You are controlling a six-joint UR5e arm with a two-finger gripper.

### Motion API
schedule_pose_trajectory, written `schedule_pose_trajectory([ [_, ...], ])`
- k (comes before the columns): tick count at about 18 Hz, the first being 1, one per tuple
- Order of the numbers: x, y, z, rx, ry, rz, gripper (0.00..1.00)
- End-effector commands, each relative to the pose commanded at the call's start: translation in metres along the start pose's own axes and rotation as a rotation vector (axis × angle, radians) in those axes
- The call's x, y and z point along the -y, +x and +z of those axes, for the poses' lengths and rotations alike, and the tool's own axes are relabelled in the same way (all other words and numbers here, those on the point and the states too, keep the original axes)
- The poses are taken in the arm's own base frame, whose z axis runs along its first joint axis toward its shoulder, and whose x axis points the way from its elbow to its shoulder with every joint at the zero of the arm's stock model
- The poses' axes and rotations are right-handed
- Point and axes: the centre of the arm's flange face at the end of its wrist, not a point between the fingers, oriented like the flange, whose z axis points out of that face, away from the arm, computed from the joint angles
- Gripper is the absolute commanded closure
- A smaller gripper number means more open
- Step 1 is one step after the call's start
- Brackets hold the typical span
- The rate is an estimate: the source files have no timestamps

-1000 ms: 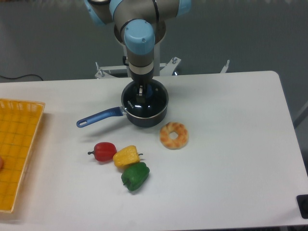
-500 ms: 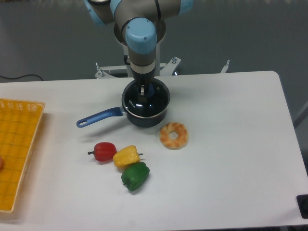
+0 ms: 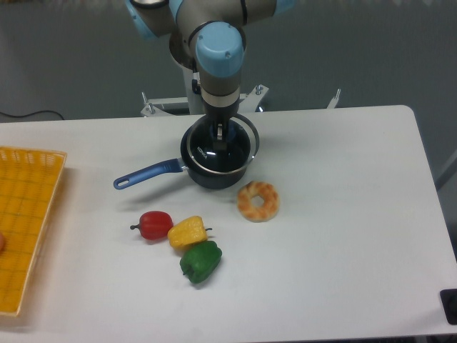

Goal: Open the lid
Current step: 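Lift the glass lid up off the saucepan by its knob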

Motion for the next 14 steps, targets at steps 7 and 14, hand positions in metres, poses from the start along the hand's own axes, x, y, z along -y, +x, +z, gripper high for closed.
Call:
schedule_pose_trajectory([
  [7,-0.011,-0.017,-0.003,-0.014,0.006,-0.011,0.37],
  [14,-0.023,-0.025,-0.004,-0.015,0.008,-0.026,0.37],
])
